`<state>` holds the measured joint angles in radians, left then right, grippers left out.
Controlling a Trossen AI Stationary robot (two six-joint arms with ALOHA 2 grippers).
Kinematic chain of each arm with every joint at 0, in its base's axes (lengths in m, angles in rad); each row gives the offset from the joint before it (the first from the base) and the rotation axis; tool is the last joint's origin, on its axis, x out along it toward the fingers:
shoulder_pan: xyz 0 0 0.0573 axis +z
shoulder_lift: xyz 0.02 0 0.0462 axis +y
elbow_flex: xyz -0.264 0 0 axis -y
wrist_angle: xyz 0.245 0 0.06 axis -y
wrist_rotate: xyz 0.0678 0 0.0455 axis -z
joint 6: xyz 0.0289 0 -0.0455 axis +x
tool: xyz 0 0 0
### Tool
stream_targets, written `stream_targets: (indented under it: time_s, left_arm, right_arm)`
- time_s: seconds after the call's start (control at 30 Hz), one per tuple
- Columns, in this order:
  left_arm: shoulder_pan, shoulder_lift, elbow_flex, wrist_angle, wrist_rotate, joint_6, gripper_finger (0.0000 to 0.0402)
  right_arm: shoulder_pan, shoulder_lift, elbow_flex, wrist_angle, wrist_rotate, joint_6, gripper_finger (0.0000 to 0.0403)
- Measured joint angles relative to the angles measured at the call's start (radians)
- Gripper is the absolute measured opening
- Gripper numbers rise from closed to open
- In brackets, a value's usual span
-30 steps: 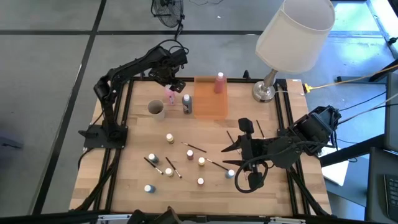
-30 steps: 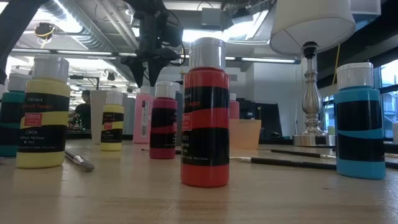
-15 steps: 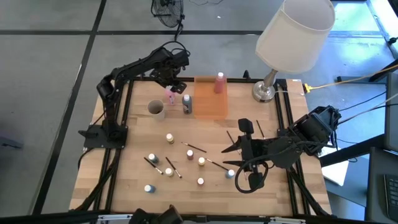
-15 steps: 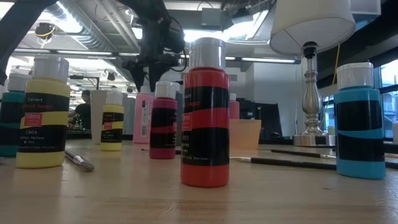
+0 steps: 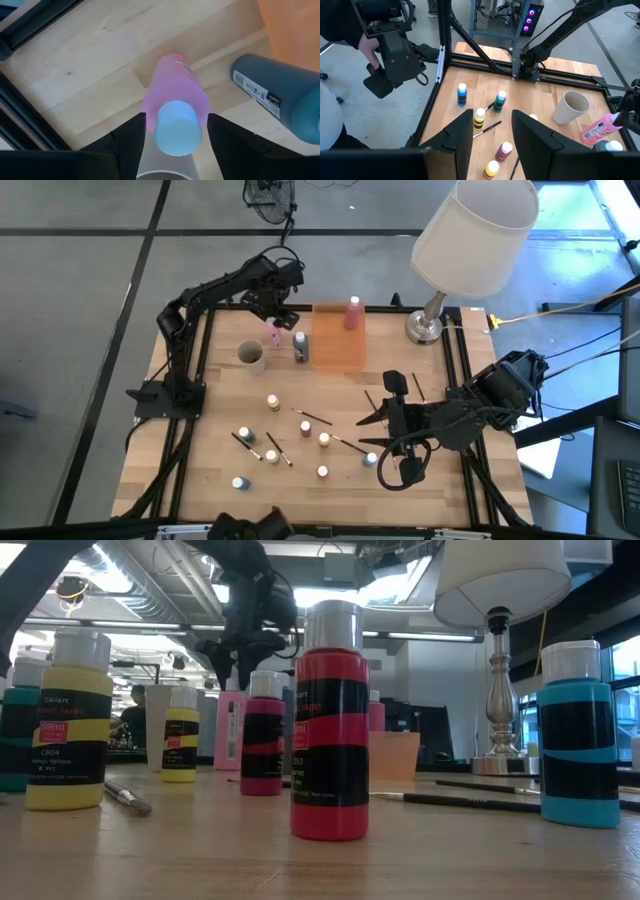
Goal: Pick & Place Paint Supplies
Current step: Put the large pink paint bottle into the orange bin
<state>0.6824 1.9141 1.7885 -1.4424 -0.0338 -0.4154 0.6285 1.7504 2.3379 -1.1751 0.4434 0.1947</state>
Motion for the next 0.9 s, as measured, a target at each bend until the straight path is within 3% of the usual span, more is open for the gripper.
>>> stream_targets:
  time_s: [0.67,0.9]
  left_arm:
    - [0.009,0.000,0.000,0.013,-0.015,0.070,0.0120]
    - [0.010,0.000,0.000,0.012,-0.003,0.140,0.0119]
  right_arm:
    - [0.000,0.000,0.000,-0.004,-0.002,0.003,0.0138]
    - [0.000,0.000,0.000,-0.003,-0.001,0.003,0.0138]
